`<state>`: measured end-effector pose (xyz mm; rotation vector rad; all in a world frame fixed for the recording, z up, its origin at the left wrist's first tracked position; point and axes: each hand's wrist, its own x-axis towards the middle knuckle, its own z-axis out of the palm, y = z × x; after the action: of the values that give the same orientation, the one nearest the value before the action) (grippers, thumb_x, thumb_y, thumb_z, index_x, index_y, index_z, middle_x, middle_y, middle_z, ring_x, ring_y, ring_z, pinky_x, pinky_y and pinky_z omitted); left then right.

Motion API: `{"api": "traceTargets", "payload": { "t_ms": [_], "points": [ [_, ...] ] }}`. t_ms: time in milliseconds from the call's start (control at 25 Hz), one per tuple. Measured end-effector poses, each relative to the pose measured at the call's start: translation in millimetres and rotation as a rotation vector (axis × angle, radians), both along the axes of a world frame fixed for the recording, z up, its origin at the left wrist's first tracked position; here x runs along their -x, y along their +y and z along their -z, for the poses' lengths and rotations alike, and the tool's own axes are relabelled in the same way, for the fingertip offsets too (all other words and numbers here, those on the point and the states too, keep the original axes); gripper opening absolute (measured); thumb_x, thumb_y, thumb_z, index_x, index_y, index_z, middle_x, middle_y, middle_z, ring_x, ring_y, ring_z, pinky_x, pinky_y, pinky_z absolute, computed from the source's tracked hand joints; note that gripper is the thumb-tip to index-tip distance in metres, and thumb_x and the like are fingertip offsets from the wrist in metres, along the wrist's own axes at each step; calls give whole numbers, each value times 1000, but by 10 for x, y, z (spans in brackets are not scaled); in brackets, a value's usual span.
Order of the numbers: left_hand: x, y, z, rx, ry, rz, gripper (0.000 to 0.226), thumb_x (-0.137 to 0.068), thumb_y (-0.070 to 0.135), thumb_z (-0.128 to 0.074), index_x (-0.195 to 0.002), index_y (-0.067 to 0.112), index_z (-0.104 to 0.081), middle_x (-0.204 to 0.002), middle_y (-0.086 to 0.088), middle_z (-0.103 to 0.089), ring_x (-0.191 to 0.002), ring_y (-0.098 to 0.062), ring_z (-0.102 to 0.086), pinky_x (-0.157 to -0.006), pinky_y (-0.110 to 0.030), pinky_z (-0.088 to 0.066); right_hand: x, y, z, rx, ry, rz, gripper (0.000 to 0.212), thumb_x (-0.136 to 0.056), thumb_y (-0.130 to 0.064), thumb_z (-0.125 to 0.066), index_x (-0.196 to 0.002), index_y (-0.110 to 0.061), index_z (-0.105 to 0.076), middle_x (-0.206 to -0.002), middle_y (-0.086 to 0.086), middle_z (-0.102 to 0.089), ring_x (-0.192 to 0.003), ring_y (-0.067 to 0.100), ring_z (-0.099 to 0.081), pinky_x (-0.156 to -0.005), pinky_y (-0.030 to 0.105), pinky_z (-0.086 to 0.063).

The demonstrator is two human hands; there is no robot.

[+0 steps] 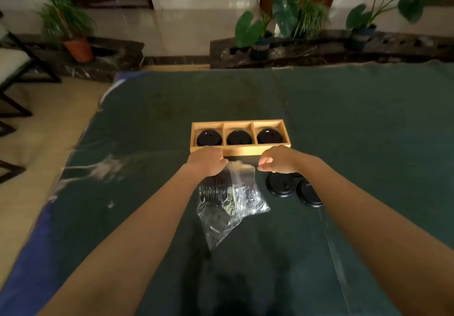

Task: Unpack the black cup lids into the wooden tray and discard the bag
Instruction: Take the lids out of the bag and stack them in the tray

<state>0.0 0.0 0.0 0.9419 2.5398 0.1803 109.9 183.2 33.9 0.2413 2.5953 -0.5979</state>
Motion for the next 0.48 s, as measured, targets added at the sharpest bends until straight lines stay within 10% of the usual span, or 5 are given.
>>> {"api": "traceTargets", "payload": {
  "t_ms": [480],
  "points": [
    [-347,-104,793,-128,126,-20,56,-95,43,-37,-144,21,-23,-153,-7,-25,-143,-25,-13,-114,-56,-7,-119,-589,818,-235,210,187,44,-90,-22,-50,-132,-10,-40,-134,12,-45,-122,32,-39,-97,44,-40]
  ]
}}
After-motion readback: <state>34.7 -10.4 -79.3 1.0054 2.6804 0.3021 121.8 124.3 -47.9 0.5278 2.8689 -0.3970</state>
